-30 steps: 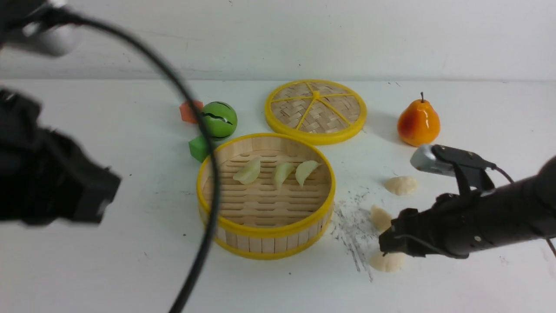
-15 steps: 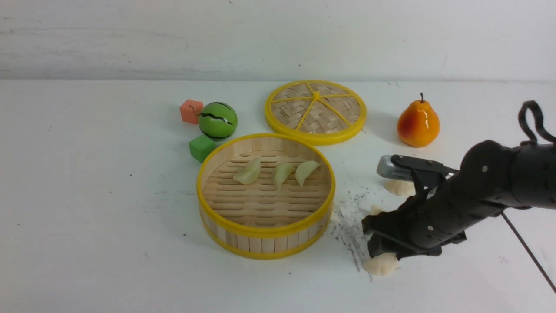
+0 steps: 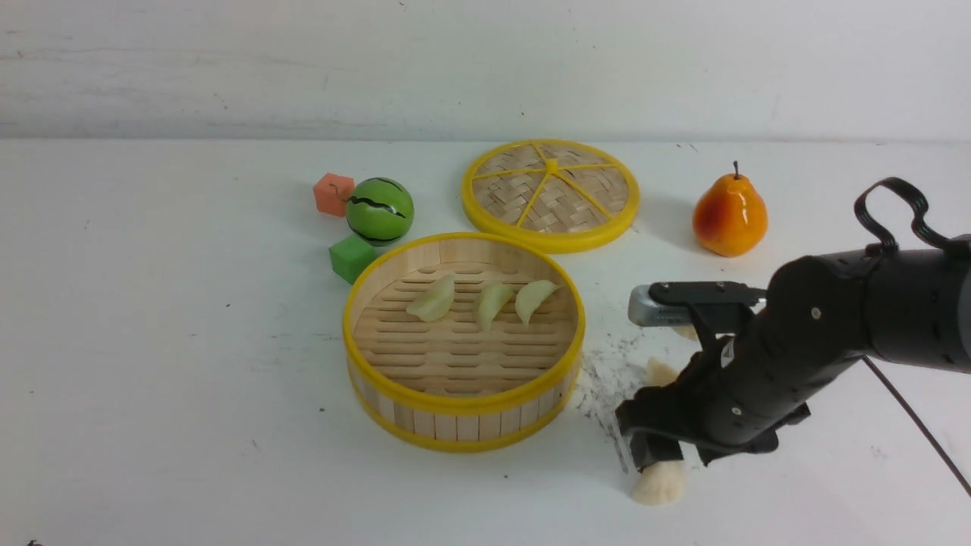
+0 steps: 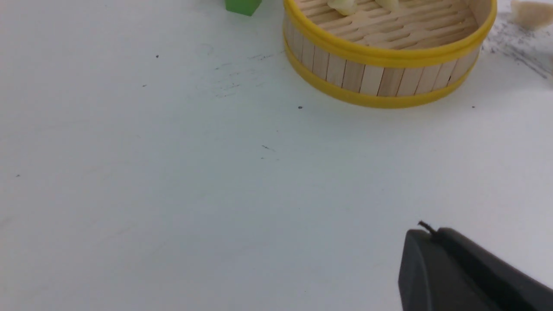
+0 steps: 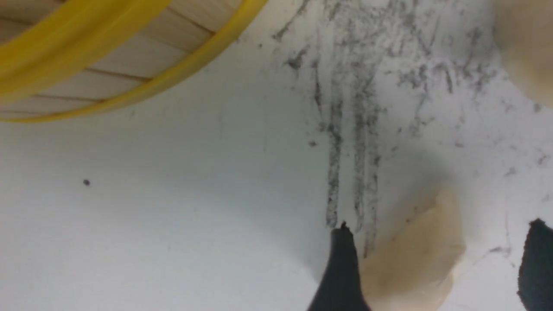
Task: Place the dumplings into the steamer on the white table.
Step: 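Reach for and grasp a dumpling lying on the table beside the steamer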
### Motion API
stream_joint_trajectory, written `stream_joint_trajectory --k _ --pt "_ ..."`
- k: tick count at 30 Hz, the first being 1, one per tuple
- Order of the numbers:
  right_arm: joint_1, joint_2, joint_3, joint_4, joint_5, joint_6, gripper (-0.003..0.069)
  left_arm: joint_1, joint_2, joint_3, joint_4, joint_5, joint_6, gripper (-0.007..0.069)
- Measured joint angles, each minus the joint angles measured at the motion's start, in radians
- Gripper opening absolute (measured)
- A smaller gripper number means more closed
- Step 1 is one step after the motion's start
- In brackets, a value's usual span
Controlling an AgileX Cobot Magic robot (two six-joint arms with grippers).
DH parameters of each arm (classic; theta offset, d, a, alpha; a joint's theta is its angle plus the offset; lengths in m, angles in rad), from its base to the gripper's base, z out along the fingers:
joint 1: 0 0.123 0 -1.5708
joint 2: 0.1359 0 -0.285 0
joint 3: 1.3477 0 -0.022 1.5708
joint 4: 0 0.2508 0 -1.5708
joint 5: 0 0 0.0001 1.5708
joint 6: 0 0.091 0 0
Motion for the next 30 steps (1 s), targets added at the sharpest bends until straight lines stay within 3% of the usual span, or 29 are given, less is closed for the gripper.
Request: stream_joint_trajectory --k 5,12,21,30 --pt "0.019 0.023 0.000 -0.001 0.009 0.017 0.0444 0.000 0.000 0.014 0.000 -0.023 -0.004 -0.0014" --pt "0.025 0.027 -0.005 0.008 0.011 -0.004 0.0195 0.000 0.000 0.014 -0.001 -0.026 -0.004 -0.0014" --pt "0.025 0.026 -0.012 -0.011 0.059 -0.139 0.0204 0.000 -0.001 0.014 -0.001 -0.026 -0.004 -0.0011" --pt "0.025 0.026 -0.078 -0.029 0.189 -0.148 0.0201 0.000 -0.001 0.014 -0.001 -0.026 -0.004 -0.0003"
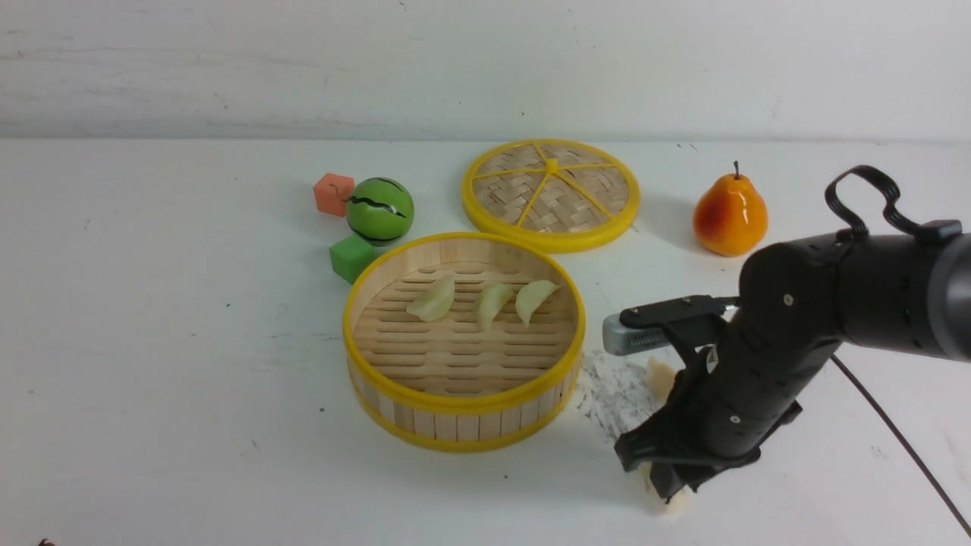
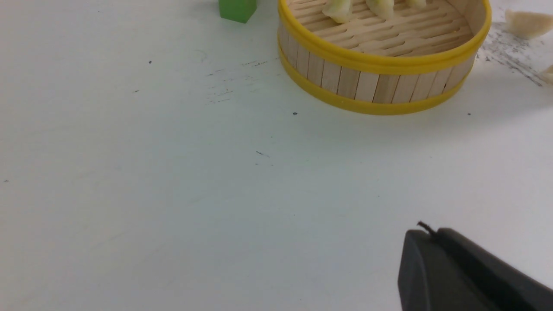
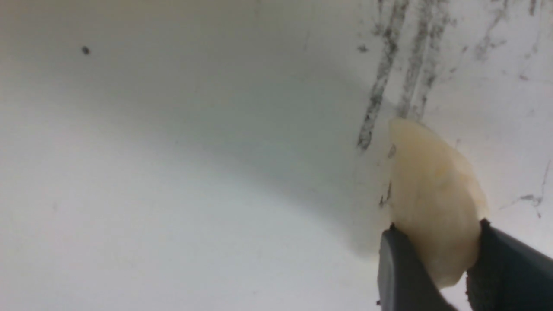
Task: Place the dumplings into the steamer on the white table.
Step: 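Reach for and grasp a dumpling lying on the table beside the steamer, then place the dumpling in the bamboo steamer basket with the right gripper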
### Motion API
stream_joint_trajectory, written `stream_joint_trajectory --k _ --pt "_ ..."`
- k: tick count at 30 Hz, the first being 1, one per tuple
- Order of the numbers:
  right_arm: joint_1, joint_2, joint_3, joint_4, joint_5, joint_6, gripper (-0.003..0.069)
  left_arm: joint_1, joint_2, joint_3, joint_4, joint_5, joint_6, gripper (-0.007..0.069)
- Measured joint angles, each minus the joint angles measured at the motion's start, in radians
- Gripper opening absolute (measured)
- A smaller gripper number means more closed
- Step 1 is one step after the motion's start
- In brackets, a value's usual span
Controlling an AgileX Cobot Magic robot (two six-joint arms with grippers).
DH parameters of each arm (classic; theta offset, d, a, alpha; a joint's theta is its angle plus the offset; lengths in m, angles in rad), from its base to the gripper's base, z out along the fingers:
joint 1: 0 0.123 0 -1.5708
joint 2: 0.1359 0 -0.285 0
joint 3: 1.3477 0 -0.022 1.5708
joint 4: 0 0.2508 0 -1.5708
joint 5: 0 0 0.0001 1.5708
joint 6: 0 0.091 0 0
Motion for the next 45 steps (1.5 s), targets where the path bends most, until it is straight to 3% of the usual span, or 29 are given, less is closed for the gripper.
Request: stream_joint_trajectory --k 5,10,13,18,20,27,31,37,45 --pt "0.000 0.004 -0.007 -0.024 -0.002 0.000 0.0232 0.000 0.000 0.000 0.000 0.000 0.000 0.0000" --pt "0.000 0.032 -0.007 -0.041 -0.070 0.000 0.0400 0.000 0.000 0.000 0.000 0.000 0.000 0.0004" --pt "0.000 0.054 -0.007 -0.026 -0.112 0.000 0.0451 0.000 0.000 0.000 0.000 -0.001 0.000 0.0006" --pt "0.000 0.064 -0.009 -0.018 -0.108 0.000 0.0382 0.000 0.000 0.000 0.000 -0.002 -0.001 0.0009" --pt "0.000 0.064 -0.013 -0.014 -0.079 0.000 0.0272 0.000 0.000 0.000 0.000 -0.002 -0.001 0.0013" --pt "0.006 0.054 -0.135 0.037 0.090 0.000 0.0273 0.000 0.000 0.000 0.000 -0.015 -0.001 0.0020" --pt "0.062 0.052 -0.299 0.044 0.178 -0.004 0.0273 0.000 0.000 0.000 0.002 -0.049 -0.001 0.0022" --pt "0.178 0.147 -0.553 0.065 0.080 -0.009 0.0273 0.000 0.000 0.000 0.002 -0.054 -0.001 0.0028" --pt "0.194 0.424 -0.734 0.073 0.012 0.054 0.0273 0.000 0.000 0.000 0.002 -0.040 -0.001 0.0035"
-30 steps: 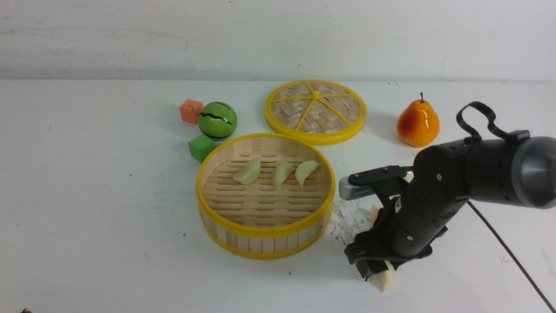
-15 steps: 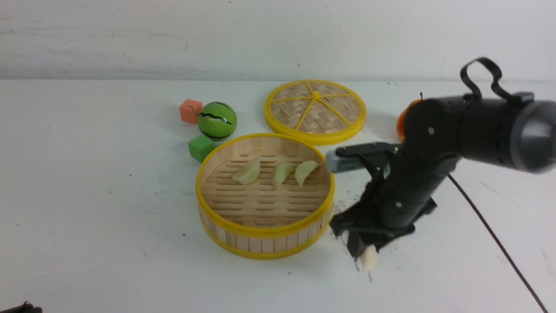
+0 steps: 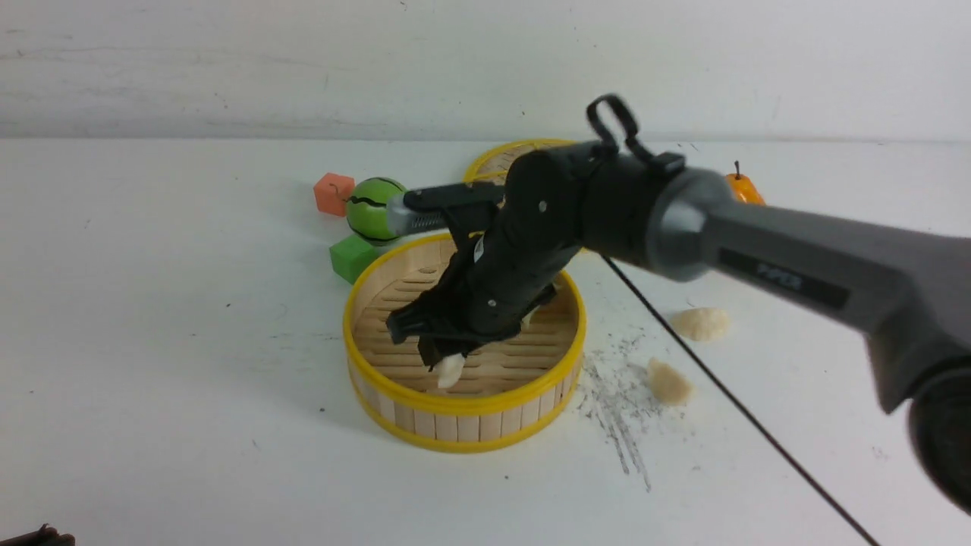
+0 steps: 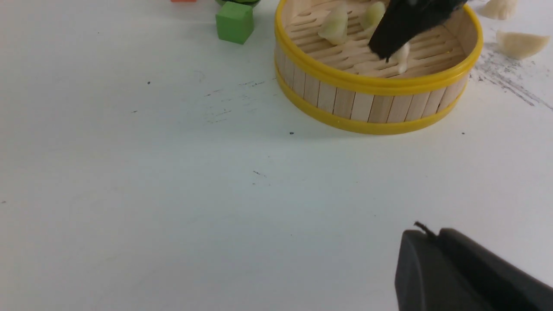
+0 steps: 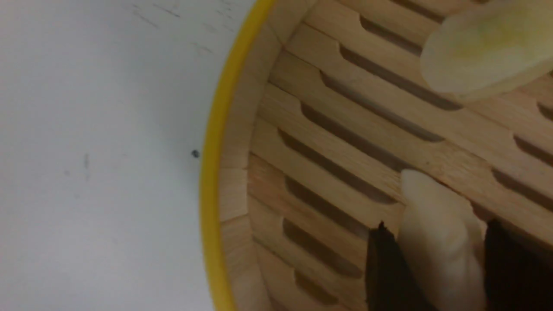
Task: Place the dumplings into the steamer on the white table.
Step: 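Place the dumpling in the bamboo steamer basket with the right gripper, then reach for and grasp a dumpling lying on the table beside the steamer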
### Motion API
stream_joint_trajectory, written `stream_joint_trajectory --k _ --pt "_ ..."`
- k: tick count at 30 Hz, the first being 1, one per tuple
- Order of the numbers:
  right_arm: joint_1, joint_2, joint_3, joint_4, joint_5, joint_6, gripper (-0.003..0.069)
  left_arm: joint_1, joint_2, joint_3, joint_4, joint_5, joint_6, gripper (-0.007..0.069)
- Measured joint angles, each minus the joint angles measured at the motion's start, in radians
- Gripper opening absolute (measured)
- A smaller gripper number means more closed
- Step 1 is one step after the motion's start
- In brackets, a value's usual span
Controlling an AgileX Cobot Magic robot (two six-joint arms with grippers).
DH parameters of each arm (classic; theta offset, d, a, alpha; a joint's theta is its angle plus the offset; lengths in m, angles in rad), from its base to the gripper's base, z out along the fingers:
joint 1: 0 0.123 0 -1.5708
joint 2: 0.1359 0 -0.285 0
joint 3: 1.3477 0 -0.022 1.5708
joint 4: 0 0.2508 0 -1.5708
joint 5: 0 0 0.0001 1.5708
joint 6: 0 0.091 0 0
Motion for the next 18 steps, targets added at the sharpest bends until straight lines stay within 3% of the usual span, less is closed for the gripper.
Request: stream_joint_trajectory --k 4,12,18 --pt "-0.001 0.029 -0.027 0.011 -0.009 0.017 0.0278 0.000 0.000 0.000 0.000 0.000 0.000 0.0038" --pt "-0.009 -0.025 -0.081 -0.001 0.098 0.025 0.0490 0.000 0.000 0.000 0.000 0.006 0.000 0.0039" --pt "-0.043 -0.207 -0.101 -0.174 0.245 -0.082 0.0527 0.000 0.000 0.000 0.000 0.013 0.000 0.0040"
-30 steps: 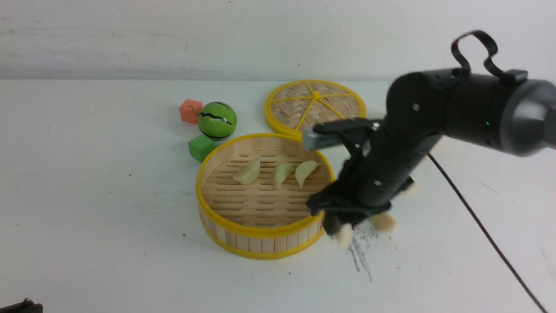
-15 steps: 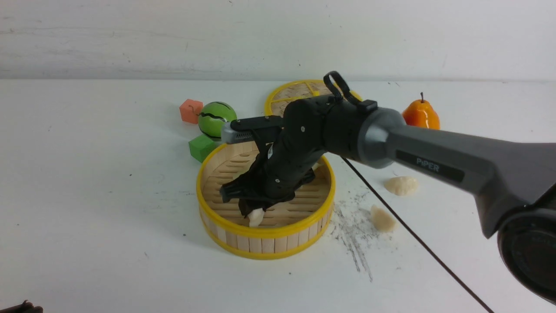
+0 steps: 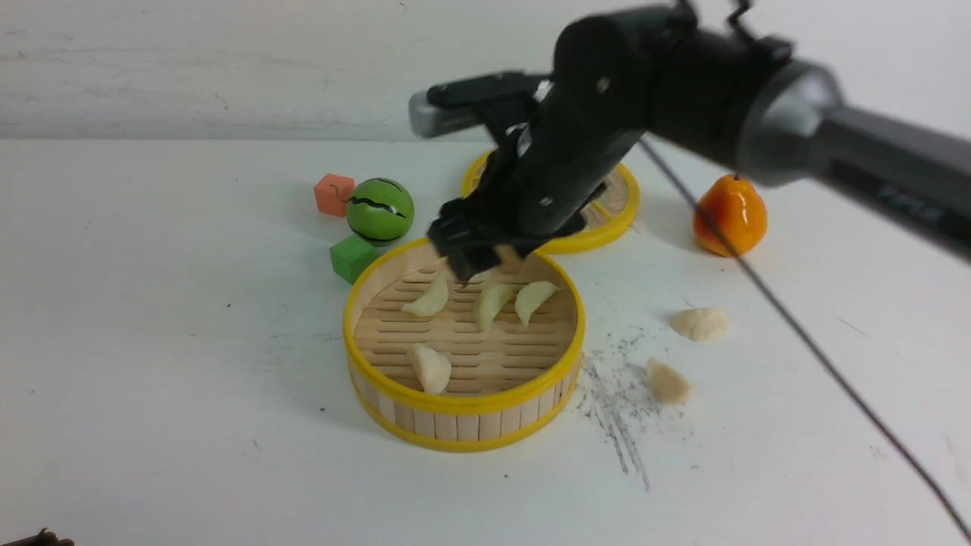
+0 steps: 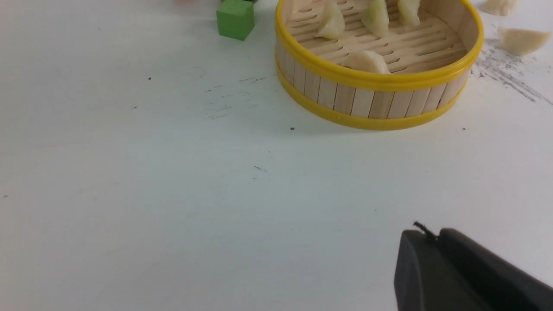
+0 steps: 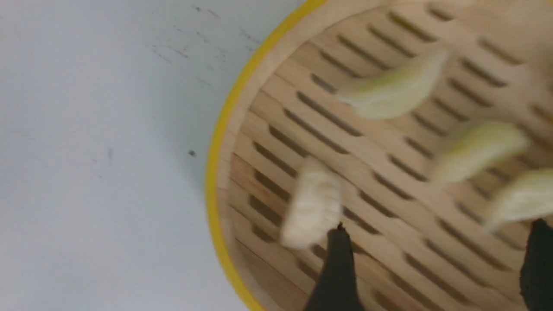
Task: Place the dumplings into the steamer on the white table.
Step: 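Reach for and grasp a dumpling lying on the table beside the steamer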
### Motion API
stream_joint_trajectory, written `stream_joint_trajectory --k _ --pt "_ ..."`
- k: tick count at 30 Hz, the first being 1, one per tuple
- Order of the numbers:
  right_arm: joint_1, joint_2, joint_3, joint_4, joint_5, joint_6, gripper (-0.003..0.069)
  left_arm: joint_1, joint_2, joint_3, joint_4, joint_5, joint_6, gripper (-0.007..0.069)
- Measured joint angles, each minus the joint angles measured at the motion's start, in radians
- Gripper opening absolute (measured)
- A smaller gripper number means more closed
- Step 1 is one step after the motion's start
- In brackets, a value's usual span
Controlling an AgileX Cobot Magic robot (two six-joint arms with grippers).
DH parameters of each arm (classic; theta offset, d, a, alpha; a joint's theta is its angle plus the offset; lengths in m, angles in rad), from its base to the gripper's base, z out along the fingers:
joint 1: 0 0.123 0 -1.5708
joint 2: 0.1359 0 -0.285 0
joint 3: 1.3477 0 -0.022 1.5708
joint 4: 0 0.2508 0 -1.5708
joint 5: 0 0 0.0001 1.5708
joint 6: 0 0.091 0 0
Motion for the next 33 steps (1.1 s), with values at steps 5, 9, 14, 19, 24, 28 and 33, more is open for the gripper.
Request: stream_joint_trajectory --k 5,9,14,19,24,28,33 --pt "-0.139 -0.097 0.205 -0.092 0.107 -0.044 0.0512 0.000 0.000 0.000 0.000 0.001 0.000 0.0040" --pt "-0.220 -0.080 0.382 -0.019 -0.005 -0.058 0.0486 0.000 0.000 0.000 0.000 0.001 0.000 0.0040" --pt "-0.240 -0.076 0.504 0.028 -0.213 -0.078 0.0449 0.000 0.000 0.000 0.001 -0.018 0.000 0.0042" --pt "-0.256 -0.040 0.514 0.030 -0.286 -0.078 0.0398 0.000 0.000 0.000 0.003 -0.018 0.000 0.0048" --pt "-0.257 0.025 0.516 0.030 -0.288 -0.061 0.0349 0.000 0.000 0.000 0.003 -0.018 0.000 0.0048" --pt "-0.257 0.034 0.516 0.030 -0.275 -0.040 0.0282 0.000 0.000 0.000 0.003 -0.018 0.000 0.0048" --pt "-0.257 0.003 0.515 0.031 -0.218 -0.040 0.0272 0.000 0.000 0.000 0.003 -0.016 0.000 0.0048"
